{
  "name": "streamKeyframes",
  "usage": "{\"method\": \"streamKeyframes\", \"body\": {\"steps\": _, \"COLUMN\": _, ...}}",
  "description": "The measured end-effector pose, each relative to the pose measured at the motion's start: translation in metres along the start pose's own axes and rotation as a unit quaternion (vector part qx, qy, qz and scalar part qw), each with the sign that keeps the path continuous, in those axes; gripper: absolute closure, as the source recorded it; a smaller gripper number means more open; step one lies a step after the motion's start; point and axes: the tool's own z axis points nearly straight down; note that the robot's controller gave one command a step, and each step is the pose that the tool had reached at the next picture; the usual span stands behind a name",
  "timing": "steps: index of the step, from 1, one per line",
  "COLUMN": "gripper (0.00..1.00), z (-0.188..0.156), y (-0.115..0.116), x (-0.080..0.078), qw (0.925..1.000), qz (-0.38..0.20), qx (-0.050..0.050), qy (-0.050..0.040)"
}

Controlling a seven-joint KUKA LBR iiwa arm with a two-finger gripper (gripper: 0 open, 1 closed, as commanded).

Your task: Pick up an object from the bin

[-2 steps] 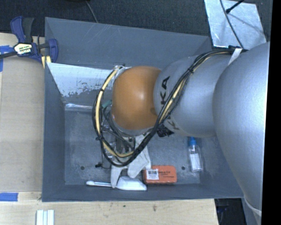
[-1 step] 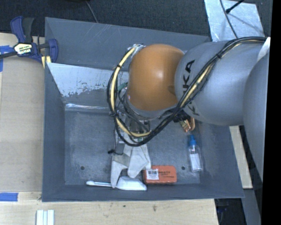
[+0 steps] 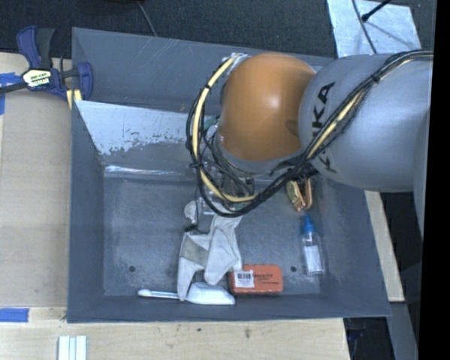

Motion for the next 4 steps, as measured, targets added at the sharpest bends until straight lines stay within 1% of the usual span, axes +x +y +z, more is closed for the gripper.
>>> {"method": "streamKeyframes", "body": {"steps": 1, "gripper": 0.00, "z": 0.058, "y": -0.014, "x": 0.033, "qw": 0.9997, "qz": 0.026, "qx": 0.000, "qy": 0.0021}}
{"method": "streamKeyframes", "body": {"steps": 2, "gripper": 0.00, "z": 0.092, "y": -0.036, "x": 0.025, "qw": 1.0000, "qz": -0.001, "qx": 0.001, "qy": 0.0067}}
{"method": "streamKeyframes", "body": {"steps": 3, "gripper": 1.00, "z": 0.126, "y": -0.055, "x": 0.012, "qw": 0.9999, "qz": 0.017, "qx": -0.001, "qy": -0.0020}}
{"method": "streamKeyframes", "body": {"steps": 4, "gripper": 1.00, "z": 0.126, "y": -0.055, "x": 0.012, "qw": 0.9999, "qz": 0.017, "qx": -0.001, "qy": -0.0020}}
